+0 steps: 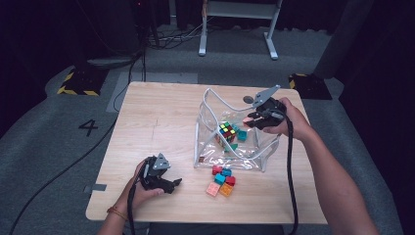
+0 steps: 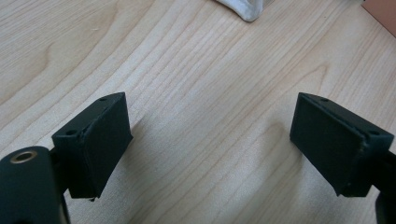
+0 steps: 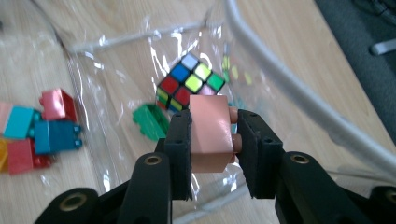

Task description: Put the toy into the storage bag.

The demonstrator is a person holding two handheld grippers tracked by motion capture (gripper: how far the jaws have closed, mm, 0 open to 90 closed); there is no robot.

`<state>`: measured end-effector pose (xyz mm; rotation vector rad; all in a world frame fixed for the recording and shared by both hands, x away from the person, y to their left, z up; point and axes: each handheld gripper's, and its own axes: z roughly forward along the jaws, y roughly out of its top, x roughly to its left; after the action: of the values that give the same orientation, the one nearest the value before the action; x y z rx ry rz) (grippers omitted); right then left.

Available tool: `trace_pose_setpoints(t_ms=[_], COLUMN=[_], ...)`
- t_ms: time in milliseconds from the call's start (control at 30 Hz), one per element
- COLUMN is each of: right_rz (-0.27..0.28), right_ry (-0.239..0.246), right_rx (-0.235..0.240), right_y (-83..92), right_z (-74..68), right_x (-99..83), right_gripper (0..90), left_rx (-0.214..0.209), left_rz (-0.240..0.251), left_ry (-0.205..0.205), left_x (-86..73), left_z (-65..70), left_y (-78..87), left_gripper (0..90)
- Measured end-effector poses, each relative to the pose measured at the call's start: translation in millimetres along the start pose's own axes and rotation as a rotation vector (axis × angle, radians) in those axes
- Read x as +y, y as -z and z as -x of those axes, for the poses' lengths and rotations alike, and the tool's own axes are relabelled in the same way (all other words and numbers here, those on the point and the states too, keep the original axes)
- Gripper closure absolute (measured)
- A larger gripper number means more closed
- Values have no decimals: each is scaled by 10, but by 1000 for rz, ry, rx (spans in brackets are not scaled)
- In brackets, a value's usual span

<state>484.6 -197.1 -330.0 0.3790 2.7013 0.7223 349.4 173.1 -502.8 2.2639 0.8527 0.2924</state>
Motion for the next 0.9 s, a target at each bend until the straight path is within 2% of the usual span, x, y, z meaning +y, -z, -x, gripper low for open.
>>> trace_pose_setpoints(t_ms=[67,233,333,500,567,733,900], right_rz=[-33,-135,-192,-282,-293,-288,-210], right_ry=[13,-3,14,39,49,24,6], right_rx=[9,21,49,47,54,37,22], right_y=[-36,-79,-92,-62,-37,40,134], right_z=[18,46,80,67,59,74,80], right_x=[-5,-36,-86,-161,-189,-256,-317], right_gripper=[668,668,667,667,666,665,654], left_rx=[0,7,6,6,6,7,6], left_rz=[0,-1,-1,0,0,2,0], left_ry=[0,-1,-1,-1,-1,0,-1], left_x=[0,3,3,3,3,2,3], left_z=[0,0,0,0,0,1,-1], left_y=[0,0,0,-1,-2,-3,-1], left_gripper=[124,123,123,123,123,123,123])
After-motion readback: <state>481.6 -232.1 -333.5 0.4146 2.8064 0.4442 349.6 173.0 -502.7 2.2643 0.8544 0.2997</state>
